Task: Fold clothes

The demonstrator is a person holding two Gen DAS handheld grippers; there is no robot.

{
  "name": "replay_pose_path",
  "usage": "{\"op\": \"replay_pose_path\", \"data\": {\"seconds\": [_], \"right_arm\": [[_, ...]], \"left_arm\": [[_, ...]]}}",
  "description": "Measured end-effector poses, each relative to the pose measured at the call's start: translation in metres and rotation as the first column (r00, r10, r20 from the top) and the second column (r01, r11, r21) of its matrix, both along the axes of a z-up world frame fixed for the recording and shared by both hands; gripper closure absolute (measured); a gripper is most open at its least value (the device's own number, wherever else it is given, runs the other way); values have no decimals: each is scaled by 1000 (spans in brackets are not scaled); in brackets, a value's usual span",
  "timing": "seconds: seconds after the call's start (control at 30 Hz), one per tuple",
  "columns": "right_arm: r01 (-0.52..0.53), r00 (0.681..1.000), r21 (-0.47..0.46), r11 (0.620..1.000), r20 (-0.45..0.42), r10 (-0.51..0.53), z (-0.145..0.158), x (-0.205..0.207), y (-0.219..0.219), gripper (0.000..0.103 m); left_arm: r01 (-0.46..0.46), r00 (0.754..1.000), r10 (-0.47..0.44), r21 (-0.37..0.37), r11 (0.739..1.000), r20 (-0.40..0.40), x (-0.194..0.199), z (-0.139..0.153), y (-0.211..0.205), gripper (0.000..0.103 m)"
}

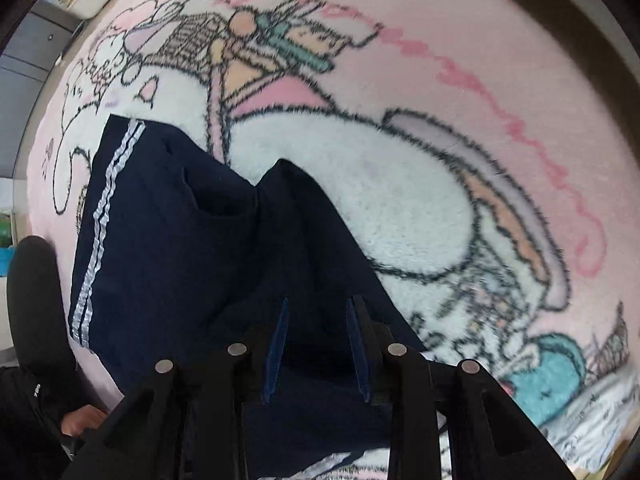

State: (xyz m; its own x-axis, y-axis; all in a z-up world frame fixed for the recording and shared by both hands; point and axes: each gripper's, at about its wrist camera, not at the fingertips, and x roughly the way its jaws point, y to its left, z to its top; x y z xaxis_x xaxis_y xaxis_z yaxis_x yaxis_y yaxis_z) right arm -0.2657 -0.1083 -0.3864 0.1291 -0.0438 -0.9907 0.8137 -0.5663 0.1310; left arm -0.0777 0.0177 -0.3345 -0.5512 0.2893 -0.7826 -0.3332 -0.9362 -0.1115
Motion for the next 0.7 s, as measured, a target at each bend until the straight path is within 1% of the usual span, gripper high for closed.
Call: {"op": "replay_pose_path", "data": {"seconds": [0.17, 0.2, 0.27, 0.3, 0.33, 0.37, 0.47, 0.53, 0.63, 0.7], "right_arm": [[11, 999, -40, 999, 40, -9, -12, 10, 4, 74], [1, 999, -50, 999, 48, 2, -10, 15, -1, 74], [-43, 999, -63, 997, 30, 45, -8, 23, -5, 75], [-55, 998, -72, 996, 20, 56, -7, 26, -5, 80], [-65, 998, -86, 994, 8, 66, -5, 29, -6, 91], [-78, 997, -102, 992, -7, 77, -2, 32, -6, 96], [-112, 994, -156, 981, -25, 110, 8, 42, -8, 99], [-128, 992, -169, 977, -20, 126, 6, 34, 4, 100], [-147, 989, -174, 974, -1, 149, 5, 32, 2, 100], [-161, 987, -174, 971, -2, 163, -7, -10, -9, 100]], "left_arm": [[5, 1000, -5, -3, 1000, 11, -1, -3, 1, 100], [5, 1000, -5, -2, 1000, 13, -1, -3, 1, 100], [6, 1000, -6, -1, 1000, 18, -1, -4, 1, 100], [6, 1000, -6, 0, 1000, 20, -1, -5, 1, 100], [6, 1000, -6, 1, 1000, 22, -2, -5, 1, 100], [6, 1000, -6, 1, 1000, 23, -1, -5, 1, 100], [6, 1000, -6, 2, 1000, 26, -1, -5, 1, 100], [6, 1000, -6, 3, 1000, 28, -1, -5, 1, 100], [6, 999, -6, 7, 1000, 31, -1, -4, 1, 100], [4, 1000, -4, 7, 1000, 30, 0, -4, 1, 100]]}}
